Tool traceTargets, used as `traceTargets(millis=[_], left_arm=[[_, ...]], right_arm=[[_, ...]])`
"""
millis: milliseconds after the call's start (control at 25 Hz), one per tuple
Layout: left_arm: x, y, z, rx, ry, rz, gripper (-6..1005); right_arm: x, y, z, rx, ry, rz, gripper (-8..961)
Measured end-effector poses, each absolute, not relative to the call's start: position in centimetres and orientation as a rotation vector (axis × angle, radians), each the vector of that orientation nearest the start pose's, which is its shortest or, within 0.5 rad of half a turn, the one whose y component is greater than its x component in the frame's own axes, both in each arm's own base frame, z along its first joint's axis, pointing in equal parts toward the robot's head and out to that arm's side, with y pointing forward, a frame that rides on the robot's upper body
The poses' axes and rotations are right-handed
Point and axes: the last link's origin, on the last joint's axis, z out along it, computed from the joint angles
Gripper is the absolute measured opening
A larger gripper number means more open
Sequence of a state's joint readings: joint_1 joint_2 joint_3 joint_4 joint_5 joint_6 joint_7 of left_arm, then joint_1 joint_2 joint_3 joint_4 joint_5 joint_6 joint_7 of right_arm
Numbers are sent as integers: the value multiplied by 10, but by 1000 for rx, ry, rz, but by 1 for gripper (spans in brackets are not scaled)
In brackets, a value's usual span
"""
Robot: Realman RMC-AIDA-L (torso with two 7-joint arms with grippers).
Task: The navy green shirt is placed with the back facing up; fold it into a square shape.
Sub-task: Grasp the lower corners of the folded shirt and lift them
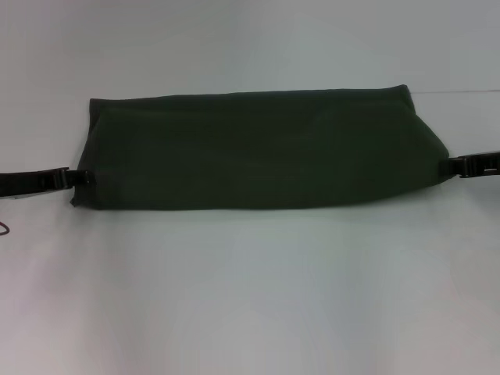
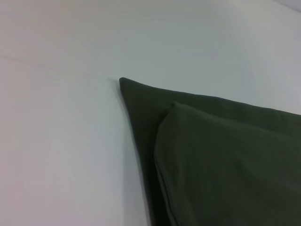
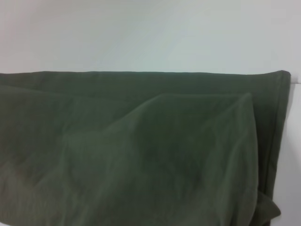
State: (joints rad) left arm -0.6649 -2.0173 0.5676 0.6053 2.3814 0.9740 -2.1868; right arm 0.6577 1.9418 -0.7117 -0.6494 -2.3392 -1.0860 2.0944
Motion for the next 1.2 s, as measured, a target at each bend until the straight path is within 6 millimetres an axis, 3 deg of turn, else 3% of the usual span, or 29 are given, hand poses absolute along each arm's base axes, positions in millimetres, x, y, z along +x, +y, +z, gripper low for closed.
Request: traceTargets(millis=[760, 1200], left_arm=[[-320, 404, 24, -2011, -1477, -310, 519], [-321, 404, 24, -2003, -1474, -310, 419]], right_arm=[[317, 408, 61, -2171, 1265, 183, 7], [317, 408, 60, -2170, 1268, 185, 7]])
